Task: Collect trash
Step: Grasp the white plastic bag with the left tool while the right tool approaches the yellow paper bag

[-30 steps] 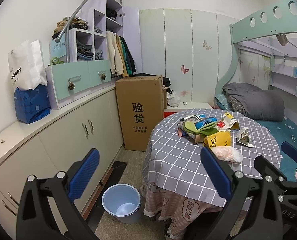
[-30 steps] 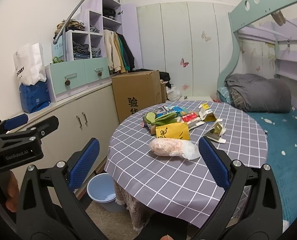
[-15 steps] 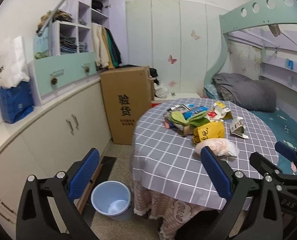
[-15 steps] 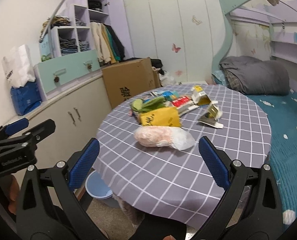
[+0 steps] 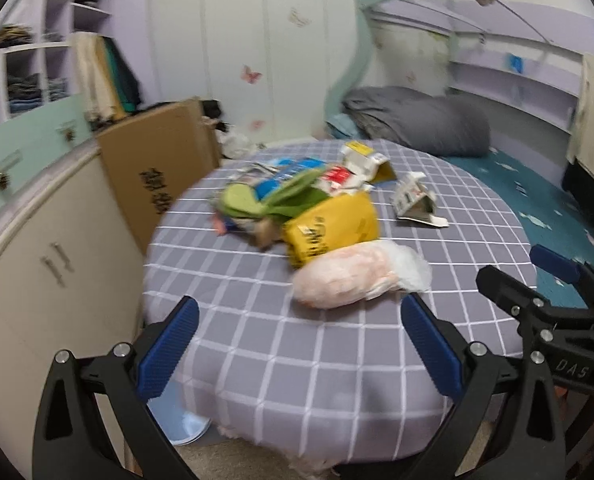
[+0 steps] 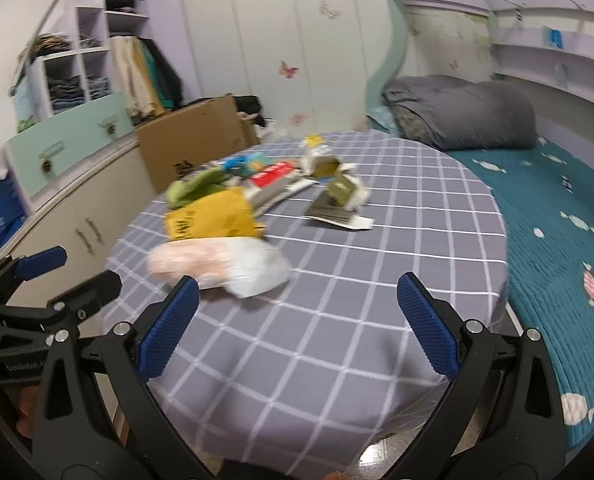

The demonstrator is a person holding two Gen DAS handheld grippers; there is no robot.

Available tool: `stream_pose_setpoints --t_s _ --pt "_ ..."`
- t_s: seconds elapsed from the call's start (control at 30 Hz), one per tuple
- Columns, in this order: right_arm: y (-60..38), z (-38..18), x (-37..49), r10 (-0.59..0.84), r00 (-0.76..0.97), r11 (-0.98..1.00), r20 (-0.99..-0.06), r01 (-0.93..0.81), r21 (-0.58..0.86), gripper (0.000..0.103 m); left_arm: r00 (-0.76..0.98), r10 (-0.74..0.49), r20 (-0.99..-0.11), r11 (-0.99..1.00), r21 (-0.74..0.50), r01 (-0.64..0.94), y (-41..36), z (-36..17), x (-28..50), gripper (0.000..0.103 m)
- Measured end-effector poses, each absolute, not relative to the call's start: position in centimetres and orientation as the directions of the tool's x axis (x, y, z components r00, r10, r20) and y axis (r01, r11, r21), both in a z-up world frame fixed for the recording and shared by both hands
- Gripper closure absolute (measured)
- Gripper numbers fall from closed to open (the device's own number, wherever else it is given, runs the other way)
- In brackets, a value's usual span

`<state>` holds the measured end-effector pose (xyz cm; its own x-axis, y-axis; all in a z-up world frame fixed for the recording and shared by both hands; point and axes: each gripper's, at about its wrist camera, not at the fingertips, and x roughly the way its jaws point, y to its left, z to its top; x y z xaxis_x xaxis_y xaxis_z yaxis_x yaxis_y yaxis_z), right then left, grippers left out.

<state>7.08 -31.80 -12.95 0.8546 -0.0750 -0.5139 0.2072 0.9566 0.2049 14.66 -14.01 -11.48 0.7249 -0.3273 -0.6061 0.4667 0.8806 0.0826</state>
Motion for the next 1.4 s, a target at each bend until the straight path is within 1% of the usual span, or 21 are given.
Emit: stream_pose_setpoints --t_s 0.07,0.2,0.23,0.27,0.3,0.33,0.4,0.43,0.5,0.53,0.63,0.8,0.9,0.97,1.07,1.13,1.2,1.4 --pt "-32.9 -13.4 7.7 -0.086 0.846 0.952 -0.526 0.225 0.207 0.006 0.701 -0.330 -0.632 0.873 0.079 0.482 -15.0 -12.3 15.9 0.004" --pt "-34.1 -14.3 8.7 -0.080 0.834 0.950 -0.546 0.230 0.213 0.006 0.679 -0.339 -0.651 0.857 0.083 0.508 -16.7 -13.6 17.8 0.004" --pt "-34.5 -14.5 9.0 -0.079 0.831 0.949 -0.551 0.232 0.214 0.006 0.679 -0.341 -0.651 0.854 0.088 0.513 -17.1 -14.0 18.2 0.006" --pt "-34.5 -14.6 9.1 -0.080 0.828 0.949 -0.555 0.233 0.211 0.006 0.675 -0.339 -0.655 0.852 0.091 0.516 -17.5 -14.3 18.5 0.010" --pt "-34.5 -14.7 9.3 -0.079 0.826 0.950 -0.558 0.233 0.209 0.006 0.664 -0.346 -0.663 0.845 0.087 0.527 -17.6 -14.4 18.7 0.024" --pt "-34.7 -14.8 9.5 -0.076 0.823 0.950 -0.563 0.232 0.210 0.006 0.649 -0.355 -0.673 0.837 0.081 0.541 -17.9 -14.8 19.0 0.032" --pt "-34.8 -15.0 9.8 -0.069 0.820 0.949 -0.568 0.229 0.215 0.006 0.626 -0.352 -0.696 0.831 0.075 0.551 -18.5 -15.5 19.7 0.035" --pt "-34.9 -15.0 9.9 -0.064 0.819 0.950 -0.570 0.225 0.217 0.006 0.623 -0.352 -0.698 0.830 0.075 0.552 -18.4 -15.6 19.7 0.044" --pt "-34.8 -15.0 10.0 -0.061 0.818 0.951 -0.572 0.221 0.216 0.006 0.625 -0.360 -0.693 0.824 0.077 0.561 -18.4 -15.5 19.4 0.059" --pt "-34.9 -15.0 10.1 -0.056 0.819 0.952 -0.572 0.217 0.218 0.006 0.619 -0.377 -0.689 0.820 0.063 0.569 -18.2 -15.3 19.0 0.063" --pt "-35.0 -14.7 10.1 -0.038 0.825 0.949 -0.564 0.206 0.237 0.006 0.609 -0.429 -0.667 0.811 0.013 0.585 -17.5 -14.7 18.2 0.068" --pt "-35.2 -14.2 10.3 -0.026 0.832 0.943 -0.554 0.203 0.262 0.006 0.632 -0.498 -0.593 0.824 -0.098 0.557 -15.0 -12.5 17.2 0.070" --pt "-35.0 -14.1 10.8 -0.019 0.829 0.944 -0.560 0.199 0.263 0.006 0.692 -0.473 -0.546 0.867 -0.150 0.475 -12.6 -11.0 17.3 0.071" --pt "-34.4 -14.0 11.4 -0.001 0.825 0.949 -0.565 0.179 0.260 0.006 0.745 -0.418 -0.520 0.905 -0.173 0.388 -10.5 -10.2 17.5 0.071" --pt "-32.8 -13.7 12.6 0.026 0.820 0.960 -0.572 0.139 0.242 0.006 0.812 -0.308 -0.496 0.951 -0.157 0.265 -8.2 -9.5 17.7 0.071" --pt "-31.4 -13.5 13.5 0.049 0.815 0.969 -0.578 0.101 0.224 0.006 0.831 -0.256 -0.494 0.965 -0.186 0.186 -6.4 -9.3 17.9 0.071" --pt "-29.9 -13.3 14.4 0.064 0.810 0.977 -0.584 0.069 0.203 0.006 0.845 -0.212 -0.490 0.972 -0.194 0.131 -5.1 -9.3 18.0 0.071" --pt "-27.9 -13.1 16.9 0.083 0.791 0.980 -0.606 0.047 0.195 0.006 0.877 -0.076 -0.475 0.990 -0.141 0.010 -3.5 -9.5 18.1 0.071"
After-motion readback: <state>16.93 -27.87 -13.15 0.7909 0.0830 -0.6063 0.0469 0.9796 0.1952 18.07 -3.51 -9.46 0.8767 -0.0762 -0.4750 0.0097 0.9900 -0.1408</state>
